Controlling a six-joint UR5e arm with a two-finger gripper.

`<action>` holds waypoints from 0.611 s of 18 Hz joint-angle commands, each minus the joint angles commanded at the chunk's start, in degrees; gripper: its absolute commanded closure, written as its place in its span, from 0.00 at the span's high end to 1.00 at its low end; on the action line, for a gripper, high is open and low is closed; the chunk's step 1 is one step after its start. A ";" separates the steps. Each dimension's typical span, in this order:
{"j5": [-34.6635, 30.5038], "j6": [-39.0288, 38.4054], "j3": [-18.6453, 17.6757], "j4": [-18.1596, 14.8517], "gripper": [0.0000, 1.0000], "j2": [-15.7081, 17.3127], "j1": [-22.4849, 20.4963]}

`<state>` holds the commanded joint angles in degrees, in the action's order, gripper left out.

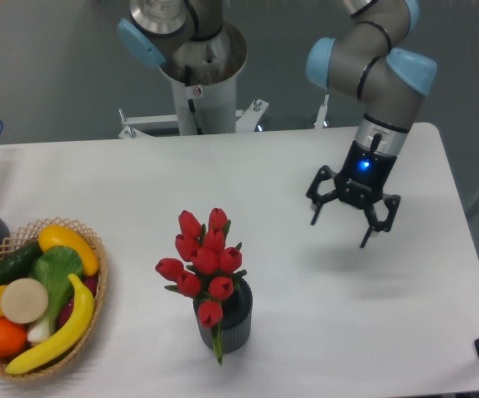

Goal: Pick up the flowers from the vase
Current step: 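Move the open gripper over to the red tulips above the vase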

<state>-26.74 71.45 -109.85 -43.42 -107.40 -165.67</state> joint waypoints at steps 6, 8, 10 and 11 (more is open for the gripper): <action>3.27 -0.17 -1.51 0.18 1.00 -0.88 4.21; 3.36 -0.17 -1.51 0.18 1.00 -0.97 4.66; 3.45 -0.09 -1.42 0.18 1.00 -0.97 6.15; 3.45 -0.09 -1.42 0.26 1.00 -1.05 6.33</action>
<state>-23.29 71.37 -111.27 -43.16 -108.46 -159.35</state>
